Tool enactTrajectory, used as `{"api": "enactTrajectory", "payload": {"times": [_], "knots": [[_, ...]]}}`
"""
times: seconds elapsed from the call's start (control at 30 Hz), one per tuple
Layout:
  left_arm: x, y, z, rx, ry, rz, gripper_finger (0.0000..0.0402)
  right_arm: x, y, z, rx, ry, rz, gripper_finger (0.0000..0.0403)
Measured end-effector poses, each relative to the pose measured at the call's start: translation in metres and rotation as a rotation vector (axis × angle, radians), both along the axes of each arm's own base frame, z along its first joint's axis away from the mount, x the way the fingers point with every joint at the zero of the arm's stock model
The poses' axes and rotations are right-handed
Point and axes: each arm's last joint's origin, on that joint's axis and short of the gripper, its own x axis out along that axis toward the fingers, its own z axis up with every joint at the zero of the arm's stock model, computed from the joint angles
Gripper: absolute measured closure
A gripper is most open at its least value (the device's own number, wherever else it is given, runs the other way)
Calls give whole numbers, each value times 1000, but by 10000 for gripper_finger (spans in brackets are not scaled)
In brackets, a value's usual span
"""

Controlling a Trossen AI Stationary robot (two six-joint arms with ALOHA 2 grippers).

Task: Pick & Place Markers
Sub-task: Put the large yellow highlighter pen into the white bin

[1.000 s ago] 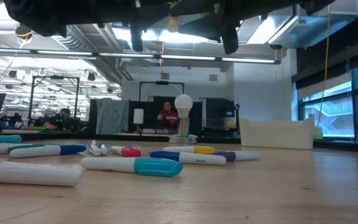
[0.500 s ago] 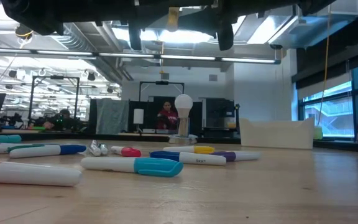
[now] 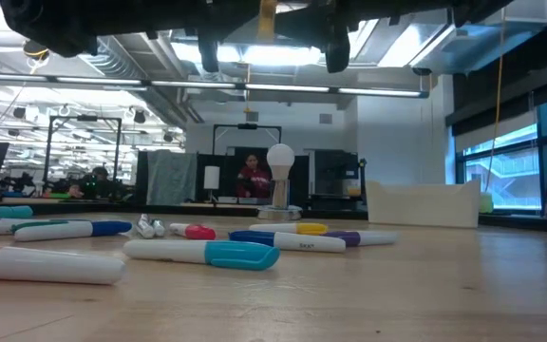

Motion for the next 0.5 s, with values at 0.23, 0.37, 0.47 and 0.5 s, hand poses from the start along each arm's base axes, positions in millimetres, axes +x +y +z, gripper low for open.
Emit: {"api": "enactTrajectory", "payload": {"times": [0.23,0.37,0.47,0.5], "knots": [[3,-2,-3,-10,-35,-22,342,0,0,-1,-25,8,16,302],[3,-2,-3,-15,-38,-26,342,0,0,-1,-29,11,14,335],[3,-2,-4,-11,-37,-23,332,0,0,-2,-56,25,0,335],[3,-2,-4,2,-32,-19,326,0,-1,-3,-77,37,-22,335]]}}
